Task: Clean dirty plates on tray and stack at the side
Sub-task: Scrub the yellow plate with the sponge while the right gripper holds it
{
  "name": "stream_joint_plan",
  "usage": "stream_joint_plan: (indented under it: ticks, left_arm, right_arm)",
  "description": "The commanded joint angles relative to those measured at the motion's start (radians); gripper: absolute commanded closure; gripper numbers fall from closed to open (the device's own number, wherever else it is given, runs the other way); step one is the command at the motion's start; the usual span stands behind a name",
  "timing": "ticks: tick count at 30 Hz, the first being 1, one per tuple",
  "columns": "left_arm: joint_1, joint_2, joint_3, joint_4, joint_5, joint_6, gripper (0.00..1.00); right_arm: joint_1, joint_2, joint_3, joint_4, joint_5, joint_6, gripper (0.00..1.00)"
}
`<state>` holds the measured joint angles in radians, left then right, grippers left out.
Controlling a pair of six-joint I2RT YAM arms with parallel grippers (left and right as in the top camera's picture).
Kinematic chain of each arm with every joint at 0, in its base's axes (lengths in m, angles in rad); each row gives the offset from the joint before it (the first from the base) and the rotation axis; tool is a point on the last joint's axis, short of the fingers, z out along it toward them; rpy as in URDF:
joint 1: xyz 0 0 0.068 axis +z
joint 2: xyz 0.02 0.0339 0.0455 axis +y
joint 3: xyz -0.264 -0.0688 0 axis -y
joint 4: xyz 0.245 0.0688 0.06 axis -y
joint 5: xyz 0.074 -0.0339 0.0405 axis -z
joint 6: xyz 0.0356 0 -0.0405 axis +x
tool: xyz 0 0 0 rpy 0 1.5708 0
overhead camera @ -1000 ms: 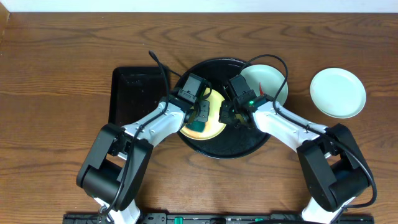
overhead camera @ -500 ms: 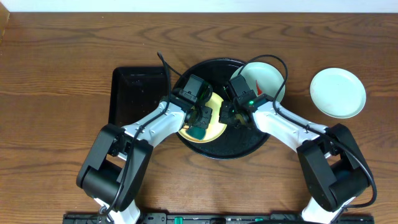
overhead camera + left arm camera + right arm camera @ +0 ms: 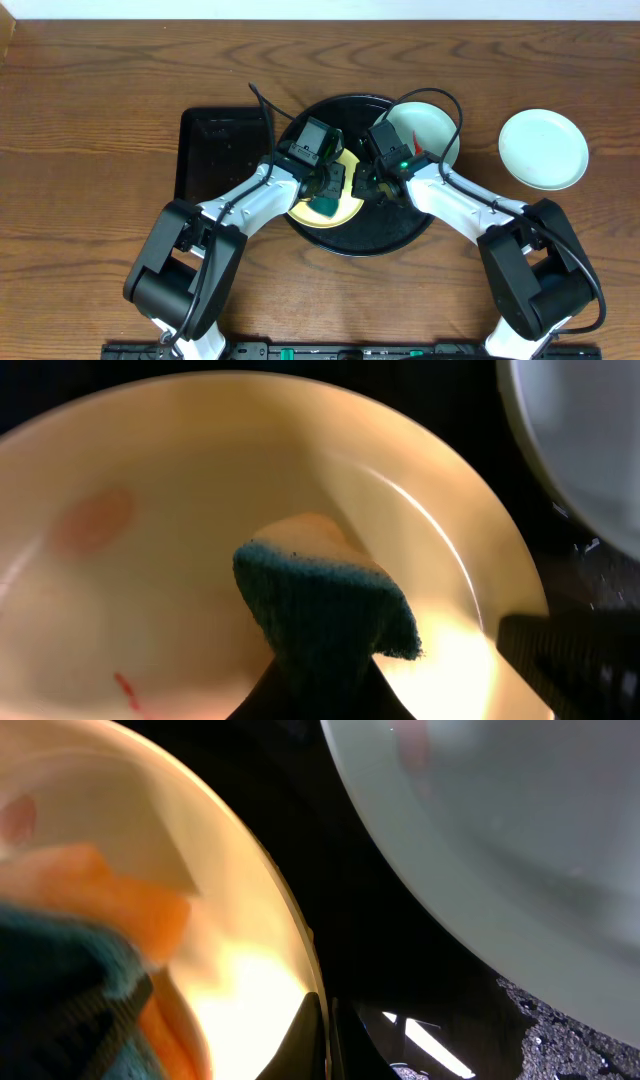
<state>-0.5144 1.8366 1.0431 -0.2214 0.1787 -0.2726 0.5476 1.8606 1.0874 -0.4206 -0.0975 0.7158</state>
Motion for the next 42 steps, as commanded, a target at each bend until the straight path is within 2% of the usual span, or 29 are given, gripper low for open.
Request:
stream_joint_plan:
  ticks: [1, 12, 22, 25, 31, 36, 42]
  left_arm:
    - [-0.004, 0.018, -0.003, 0.037, -0.046, -0.047, 0.93]
    - [0.004, 0.039, -0.003, 0.091, -0.222, -0.047, 0.93]
    - [0.007, 0.039, -0.003, -0.079, -0.220, -0.047, 0.93]
    - [0.007, 0.031, -0.003, -0.134, -0.162, -0.038, 0.93]
    - [0.007, 0.026, -0.003, -0.117, 0.017, -0.028, 0.93]
    - [0.007, 0.026, -0.003, -0.079, 0.017, -0.027, 0.93]
    - [0.008, 0.034, -0.003, 0.053, 0.000, 0.006, 0.92]
  right_arm:
    - [0.011, 0.007, 0.012, 0.005, -0.005, 0.006, 0.99]
    - [0.011, 0.007, 0.012, -0.014, -0.004, 0.006, 0.99]
    - [0.011, 0.007, 0.012, -0.018, -0.004, 0.006, 0.99]
    - [0.011, 0.007, 0.012, -0.017, -0.004, 0.006, 0.99]
    - [0.011, 0.007, 0.012, -0.015, -0.004, 0.006, 0.99]
    - [0.011, 0.007, 0.012, -0.014, -0.004, 0.006, 0.99]
    - [0.011, 0.007, 0.012, -0.014, -0.004, 0.006, 0.99]
